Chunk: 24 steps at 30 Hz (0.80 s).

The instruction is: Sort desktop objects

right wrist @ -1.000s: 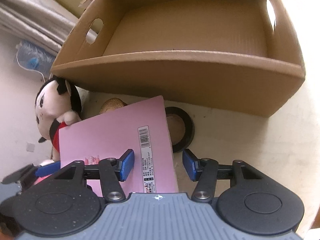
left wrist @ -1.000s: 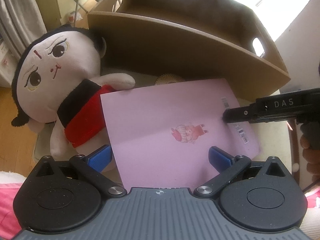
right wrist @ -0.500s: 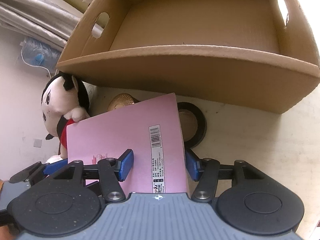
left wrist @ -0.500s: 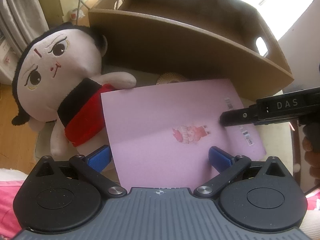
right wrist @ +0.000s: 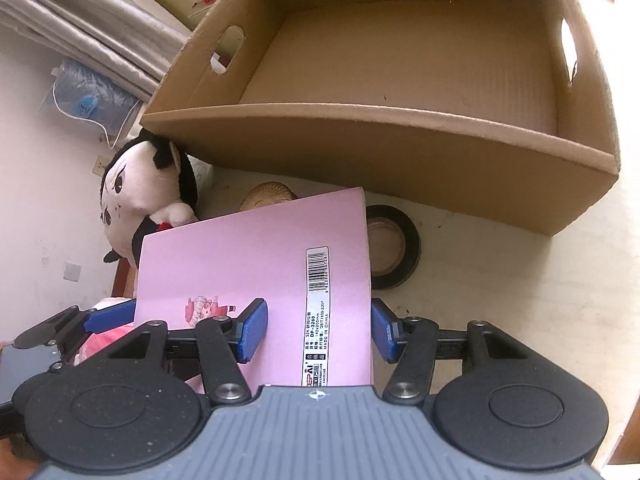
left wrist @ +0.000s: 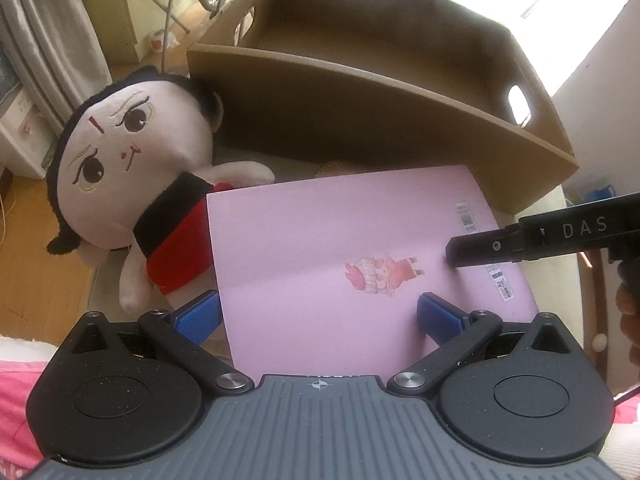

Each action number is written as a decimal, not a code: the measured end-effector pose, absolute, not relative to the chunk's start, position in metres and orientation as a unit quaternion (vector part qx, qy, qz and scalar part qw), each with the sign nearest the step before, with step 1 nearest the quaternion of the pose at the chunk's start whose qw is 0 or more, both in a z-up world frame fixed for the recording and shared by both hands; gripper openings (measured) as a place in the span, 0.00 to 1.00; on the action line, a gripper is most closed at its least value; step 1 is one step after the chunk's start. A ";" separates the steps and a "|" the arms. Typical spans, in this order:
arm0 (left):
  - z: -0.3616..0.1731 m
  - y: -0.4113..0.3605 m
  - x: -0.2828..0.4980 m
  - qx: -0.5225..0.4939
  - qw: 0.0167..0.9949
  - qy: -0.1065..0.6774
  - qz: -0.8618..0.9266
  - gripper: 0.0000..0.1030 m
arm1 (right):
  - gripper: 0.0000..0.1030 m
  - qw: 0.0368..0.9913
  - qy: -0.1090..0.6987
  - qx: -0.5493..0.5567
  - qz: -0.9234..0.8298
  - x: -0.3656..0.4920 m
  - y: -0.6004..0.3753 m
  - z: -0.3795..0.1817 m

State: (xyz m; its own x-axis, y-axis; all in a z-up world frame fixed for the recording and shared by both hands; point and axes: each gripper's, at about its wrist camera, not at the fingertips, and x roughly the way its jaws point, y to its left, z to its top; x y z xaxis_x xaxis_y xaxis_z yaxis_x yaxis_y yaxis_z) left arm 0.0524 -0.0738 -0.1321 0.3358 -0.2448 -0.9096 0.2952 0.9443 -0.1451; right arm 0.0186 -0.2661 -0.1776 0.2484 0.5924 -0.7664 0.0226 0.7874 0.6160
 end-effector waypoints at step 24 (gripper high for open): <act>-0.117 -0.078 0.046 0.022 0.839 0.517 -0.170 1.00 | 0.56 0.774 0.557 0.234 0.190 0.016 -0.270 -0.150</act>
State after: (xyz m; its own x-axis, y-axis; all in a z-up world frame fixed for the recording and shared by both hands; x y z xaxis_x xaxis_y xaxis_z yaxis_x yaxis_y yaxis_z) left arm 0.0458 -0.0783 -0.1166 0.4082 -0.2614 -0.8747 0.3075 0.9415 -0.1378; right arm 0.0164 -0.2696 -0.1500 0.3076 0.5541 -0.7735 -0.0331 0.8187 0.5733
